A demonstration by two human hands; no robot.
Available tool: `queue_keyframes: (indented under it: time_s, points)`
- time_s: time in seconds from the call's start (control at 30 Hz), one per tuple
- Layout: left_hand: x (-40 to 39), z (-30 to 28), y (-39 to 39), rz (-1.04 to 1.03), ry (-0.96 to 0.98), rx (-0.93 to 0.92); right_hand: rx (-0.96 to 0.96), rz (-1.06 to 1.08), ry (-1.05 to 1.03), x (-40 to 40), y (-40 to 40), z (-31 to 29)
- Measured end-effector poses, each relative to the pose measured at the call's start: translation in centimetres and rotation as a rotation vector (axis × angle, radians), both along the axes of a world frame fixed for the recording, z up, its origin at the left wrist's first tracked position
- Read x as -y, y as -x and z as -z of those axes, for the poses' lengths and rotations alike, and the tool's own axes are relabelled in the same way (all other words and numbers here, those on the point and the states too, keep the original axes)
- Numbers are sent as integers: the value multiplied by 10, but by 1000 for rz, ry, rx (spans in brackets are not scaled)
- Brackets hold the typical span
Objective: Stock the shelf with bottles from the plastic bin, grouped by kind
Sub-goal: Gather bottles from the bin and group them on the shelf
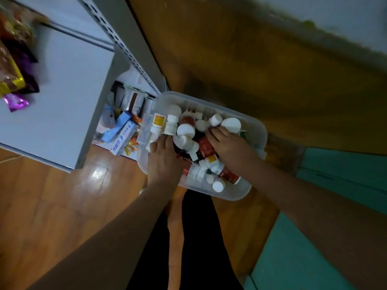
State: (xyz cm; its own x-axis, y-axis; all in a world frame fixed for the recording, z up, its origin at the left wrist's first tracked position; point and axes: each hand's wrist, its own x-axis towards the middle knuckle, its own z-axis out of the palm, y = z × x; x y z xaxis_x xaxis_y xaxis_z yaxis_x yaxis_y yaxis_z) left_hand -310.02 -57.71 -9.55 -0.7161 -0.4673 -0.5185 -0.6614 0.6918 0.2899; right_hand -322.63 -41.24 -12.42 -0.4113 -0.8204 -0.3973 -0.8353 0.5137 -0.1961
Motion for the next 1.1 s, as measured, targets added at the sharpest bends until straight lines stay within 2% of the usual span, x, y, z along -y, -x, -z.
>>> queue_keyframes:
  time_s: [0.1,0.27,0.47,0.63,0.77,0.9,1.0,1.1]
  points:
    - [-3,10,2,-8,108,11,-135,-47,27,7,-2,11]
    - [0,21,7,47,199,37,-230,-90,74,13,-2,7]
    - [1,21,-2,135,221,-29,-248,-117,108,-3,5,-10]
    - [4,6,-18,178,143,-104,-116,-38,-83,-10,11,-41]
    - [8,-18,-23,122,30,-155,-76,45,-210,-13,18,-74]
    - [10,-55,-31,-1,-114,-232,-16,274,-140,-26,13,-110]
    - [11,-92,-40,-147,-239,-291,55,467,-28,-31,0,-140]
    - [16,-136,-57,-252,-310,-355,172,571,101,-29,-22,-176]
